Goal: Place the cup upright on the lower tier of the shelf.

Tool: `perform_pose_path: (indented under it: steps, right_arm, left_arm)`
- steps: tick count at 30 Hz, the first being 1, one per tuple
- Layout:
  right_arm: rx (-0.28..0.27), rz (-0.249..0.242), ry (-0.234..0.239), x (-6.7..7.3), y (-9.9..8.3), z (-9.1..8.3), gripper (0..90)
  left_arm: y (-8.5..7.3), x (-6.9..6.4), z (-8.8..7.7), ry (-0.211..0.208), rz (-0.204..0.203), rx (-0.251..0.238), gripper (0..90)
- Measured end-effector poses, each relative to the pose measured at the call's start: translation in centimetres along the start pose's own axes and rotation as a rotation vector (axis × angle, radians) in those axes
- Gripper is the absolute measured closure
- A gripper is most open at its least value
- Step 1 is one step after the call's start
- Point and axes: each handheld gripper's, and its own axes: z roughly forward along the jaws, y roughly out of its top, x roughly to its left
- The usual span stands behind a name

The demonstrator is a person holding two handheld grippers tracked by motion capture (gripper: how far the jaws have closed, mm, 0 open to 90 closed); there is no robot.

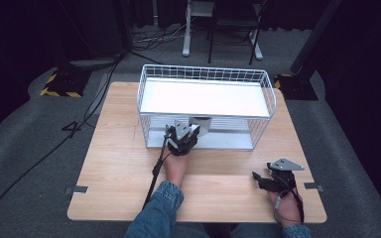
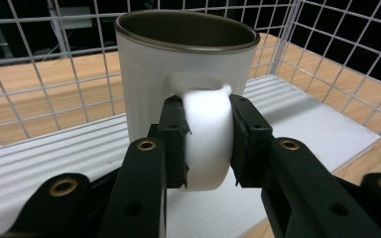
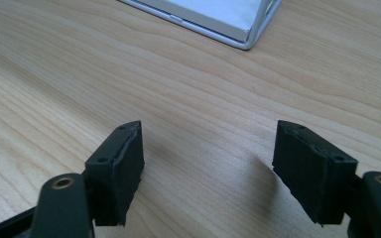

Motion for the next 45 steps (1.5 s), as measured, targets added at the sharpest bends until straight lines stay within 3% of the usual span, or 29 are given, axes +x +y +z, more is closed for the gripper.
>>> perform_pose_path:
  steps: [5,7,8,9,11,18,26,33,35,45]
  right_arm:
    - [0.001,-0.001,-0.002,0.0,0.0,0.0,28.3]
    - [0.001,-0.001,-0.002,0.0,0.0,0.0,28.2]
    - [0.001,-0.001,-0.002,0.0,0.0,0.0,28.2]
    - [0.0,-0.001,-0.002,0.0,0.0,0.0,28.2]
    - [0.001,-0.001,-0.003,0.0,0.0,0.0,28.2]
    - [-0.001,-0.005,-0.002,0.0,0.0,0.0,28.2]
    - [0.0,-0.004,0.001,0.0,0.0,0.0,28.2]
    - [0.001,0.0,0.008,0.0,0.0,0.0,28.2]
    - [0.003,0.002,0.011,-0.1,0.0,0.0,28.2]
    - [0.016,0.032,0.053,-0.4,0.2,0.3,27.7]
  left_arm:
    - [0.0,0.1,0.1,-0.027,-0.011,0.003,66.6]
    - [0.0,0.1,0.2,-0.032,-0.021,-0.001,49.1]
    - [0.0,0.2,0.1,-0.031,-0.028,-0.003,49.1]
    - [0.1,0.2,0.1,-0.029,-0.03,-0.007,40.7]
    - [0.2,0.2,-0.2,-0.026,-0.017,-0.009,35.5]
    - [0.6,0.3,-1.2,-0.031,-0.012,0.003,30.4]
    - [1.1,1.1,-4.9,-0.038,0.02,0.003,28.5]
    - [0.9,2.1,-9.0,-0.068,0.0,-0.004,27.4]
    - [0.9,2.2,-9.5,-0.07,-0.001,-0.005,27.2]
    - [0.7,3.2,-15.6,-0.06,0.009,0.006,26.1]
